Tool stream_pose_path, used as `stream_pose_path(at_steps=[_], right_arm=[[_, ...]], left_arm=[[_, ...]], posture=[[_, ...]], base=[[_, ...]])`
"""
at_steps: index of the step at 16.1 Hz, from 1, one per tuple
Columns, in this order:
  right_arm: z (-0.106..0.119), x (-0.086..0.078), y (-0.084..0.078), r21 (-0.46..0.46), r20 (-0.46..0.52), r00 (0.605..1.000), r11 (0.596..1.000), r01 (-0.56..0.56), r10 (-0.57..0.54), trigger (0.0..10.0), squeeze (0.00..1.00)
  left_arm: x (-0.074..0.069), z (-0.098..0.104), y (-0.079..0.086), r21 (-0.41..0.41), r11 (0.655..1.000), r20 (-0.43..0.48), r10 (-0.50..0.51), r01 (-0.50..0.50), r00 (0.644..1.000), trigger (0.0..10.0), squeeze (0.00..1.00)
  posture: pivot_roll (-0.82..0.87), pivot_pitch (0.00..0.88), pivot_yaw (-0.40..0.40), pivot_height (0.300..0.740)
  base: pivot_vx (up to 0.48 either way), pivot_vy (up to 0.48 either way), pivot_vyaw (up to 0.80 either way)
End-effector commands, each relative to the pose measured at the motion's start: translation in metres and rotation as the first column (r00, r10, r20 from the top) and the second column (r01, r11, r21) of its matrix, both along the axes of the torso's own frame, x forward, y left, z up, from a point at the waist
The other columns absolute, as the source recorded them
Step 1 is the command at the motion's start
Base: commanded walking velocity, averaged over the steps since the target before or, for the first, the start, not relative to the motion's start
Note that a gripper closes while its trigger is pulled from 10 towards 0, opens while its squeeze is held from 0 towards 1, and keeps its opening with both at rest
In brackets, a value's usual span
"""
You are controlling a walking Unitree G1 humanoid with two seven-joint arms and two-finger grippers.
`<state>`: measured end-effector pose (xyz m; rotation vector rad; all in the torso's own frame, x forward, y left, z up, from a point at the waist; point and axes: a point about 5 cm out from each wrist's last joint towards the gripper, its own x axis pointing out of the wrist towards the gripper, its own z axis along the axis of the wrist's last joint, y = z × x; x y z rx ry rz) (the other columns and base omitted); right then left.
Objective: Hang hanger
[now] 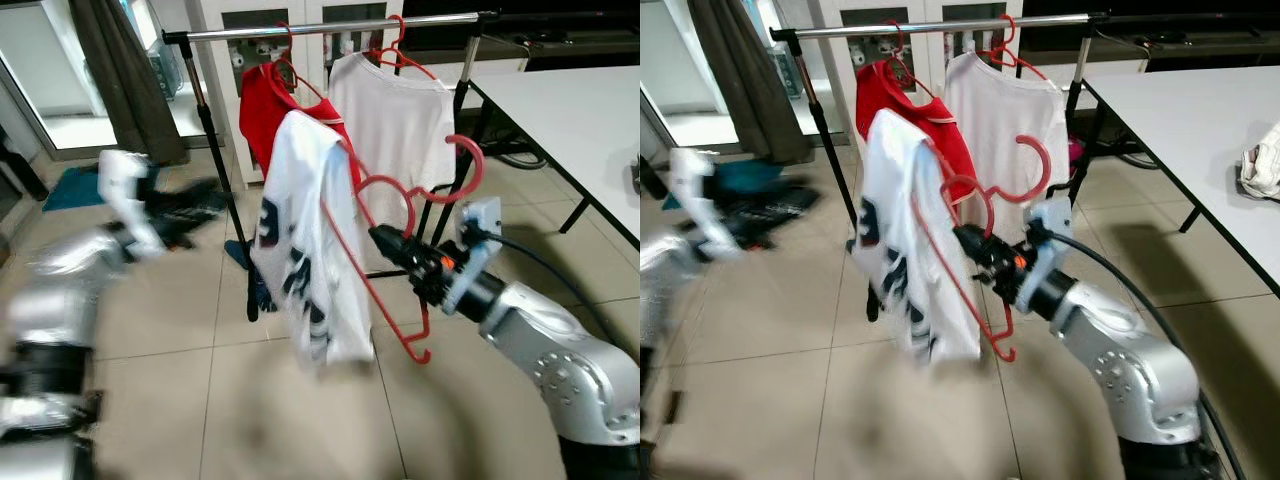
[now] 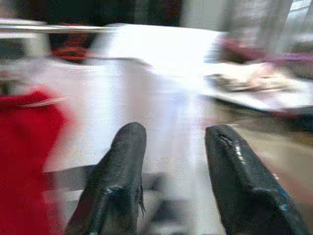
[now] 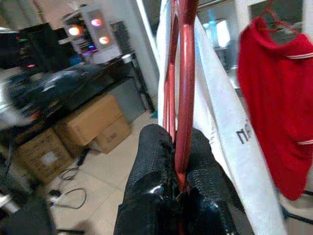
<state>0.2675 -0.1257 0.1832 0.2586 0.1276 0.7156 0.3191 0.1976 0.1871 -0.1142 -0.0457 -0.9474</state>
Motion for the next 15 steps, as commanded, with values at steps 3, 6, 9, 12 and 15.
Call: stream_pose_path(at_steps=[3, 6, 9, 12, 15], right_arm=[[0.013, 0.001, 0.012, -0.003, 0.035, 0.999, 1.000, 0.027, -0.027, 0.0, 0.00], [0.020, -0.002, 0.022, 0.019, 0.043, 0.999, 0.999, 0.028, -0.029, 0.0, 0.00], [0.026, -0.006, 0.030, 0.037, 0.052, 0.999, 0.999, 0.012, -0.014, 0.0, 0.00], [0.030, -0.009, 0.033, 0.047, 0.054, 0.999, 0.999, 0.004, -0.006, 0.0, 0.00], [0.033, -0.012, 0.035, 0.055, 0.053, 0.999, 0.998, -0.002, 0.000, 0.0, 0.00]], left_arm=[[0.002, -0.003, -0.028, -0.029, 0.997, -0.008, -0.071, 0.070, 0.997, 10.0, 1.00], [0.018, -0.004, -0.043, 0.001, 1.000, 0.030, 0.025, -0.025, 0.999, 10.0, 0.05], [0.031, -0.002, -0.051, 0.006, 0.995, 0.065, 0.097, -0.098, 0.993, 10.0, 0.00], [0.038, -0.002, -0.058, 0.006, 0.994, 0.090, 0.110, -0.111, 0.990, 10.0, 0.00], [0.046, 0.003, -0.054, -0.021, 0.980, 0.136, 0.197, -0.196, 0.971, 1.9, 0.00]], posture=[[-0.17, 0.000, 0.073, 0.740], [-0.18, 0.000, 0.076, 0.740], [-0.19, 0.000, 0.082, 0.740], [-0.20, 0.000, 0.087, 0.740], [-0.20, 0.000, 0.089, 0.740]], base=[[0.000, 0.000, 0.00], [0.000, 0.000, 0.00], [0.000, 0.000, 0.00], [0.000, 0.000, 0.00], [0.000, 0.000, 0.00]])
